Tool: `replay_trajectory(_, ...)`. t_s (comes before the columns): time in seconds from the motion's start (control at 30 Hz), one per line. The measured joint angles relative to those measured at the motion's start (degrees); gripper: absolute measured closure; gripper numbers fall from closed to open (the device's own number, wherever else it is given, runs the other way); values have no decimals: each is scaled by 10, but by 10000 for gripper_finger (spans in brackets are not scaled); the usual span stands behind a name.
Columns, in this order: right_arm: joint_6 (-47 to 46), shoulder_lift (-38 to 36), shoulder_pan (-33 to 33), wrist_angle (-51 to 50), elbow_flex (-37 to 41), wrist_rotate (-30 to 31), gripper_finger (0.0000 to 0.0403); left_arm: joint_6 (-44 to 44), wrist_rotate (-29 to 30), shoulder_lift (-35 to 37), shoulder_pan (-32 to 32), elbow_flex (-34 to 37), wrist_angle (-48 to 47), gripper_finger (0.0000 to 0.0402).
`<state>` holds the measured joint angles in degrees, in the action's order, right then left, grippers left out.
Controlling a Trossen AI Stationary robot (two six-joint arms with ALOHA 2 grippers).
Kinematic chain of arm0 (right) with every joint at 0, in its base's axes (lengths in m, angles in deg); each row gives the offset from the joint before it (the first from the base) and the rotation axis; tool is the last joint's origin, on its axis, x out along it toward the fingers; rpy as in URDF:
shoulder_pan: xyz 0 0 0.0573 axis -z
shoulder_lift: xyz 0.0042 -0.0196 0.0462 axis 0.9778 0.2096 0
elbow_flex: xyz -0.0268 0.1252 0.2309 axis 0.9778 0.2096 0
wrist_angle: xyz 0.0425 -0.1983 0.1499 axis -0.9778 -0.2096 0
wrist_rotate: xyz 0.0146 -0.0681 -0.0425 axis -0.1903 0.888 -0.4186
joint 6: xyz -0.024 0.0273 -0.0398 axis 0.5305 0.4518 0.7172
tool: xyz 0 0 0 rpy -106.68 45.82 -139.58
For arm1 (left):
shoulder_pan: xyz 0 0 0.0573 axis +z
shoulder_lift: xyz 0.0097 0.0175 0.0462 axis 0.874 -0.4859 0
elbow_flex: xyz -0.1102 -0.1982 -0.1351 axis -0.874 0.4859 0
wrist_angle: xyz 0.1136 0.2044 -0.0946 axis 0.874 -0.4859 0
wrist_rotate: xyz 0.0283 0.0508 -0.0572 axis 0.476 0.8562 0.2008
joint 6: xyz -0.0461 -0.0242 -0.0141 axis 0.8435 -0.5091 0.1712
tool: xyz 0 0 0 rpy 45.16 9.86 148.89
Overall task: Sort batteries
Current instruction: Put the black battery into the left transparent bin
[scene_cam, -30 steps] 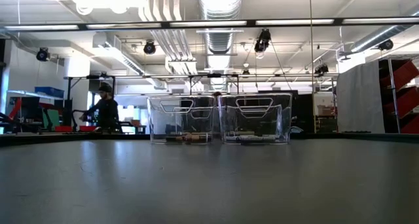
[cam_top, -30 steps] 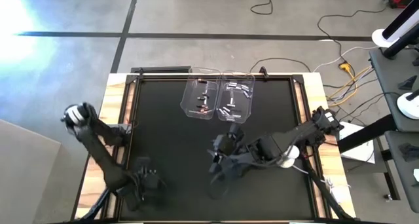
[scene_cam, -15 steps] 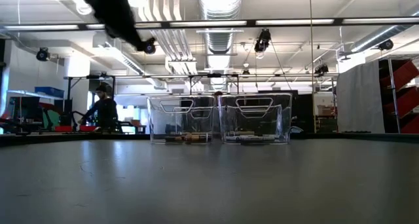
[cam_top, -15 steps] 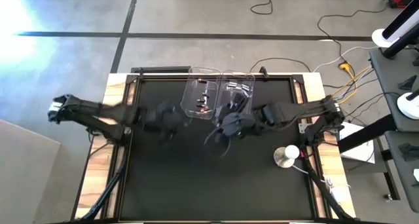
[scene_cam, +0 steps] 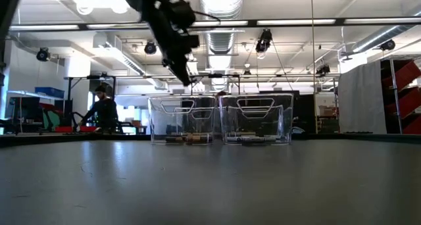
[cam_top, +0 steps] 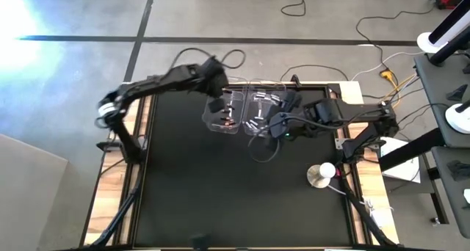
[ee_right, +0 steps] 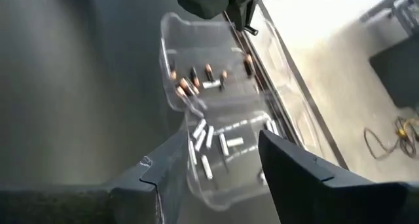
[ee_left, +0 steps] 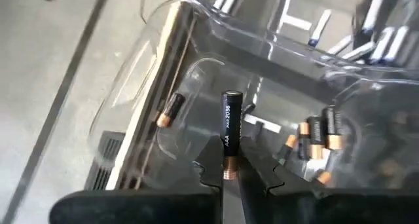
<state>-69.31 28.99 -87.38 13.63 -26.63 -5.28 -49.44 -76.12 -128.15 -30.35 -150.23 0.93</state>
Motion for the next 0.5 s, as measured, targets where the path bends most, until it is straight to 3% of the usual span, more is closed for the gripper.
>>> replay_trajectory(0.2,-71,-34,0,-84,1,0,215,-61,-10,-139,20,-110,-61,399)
replay_trajectory(0.5,-129,-112,0,-120,35,0,215,-72,-18,-248,30,-167,-79,399)
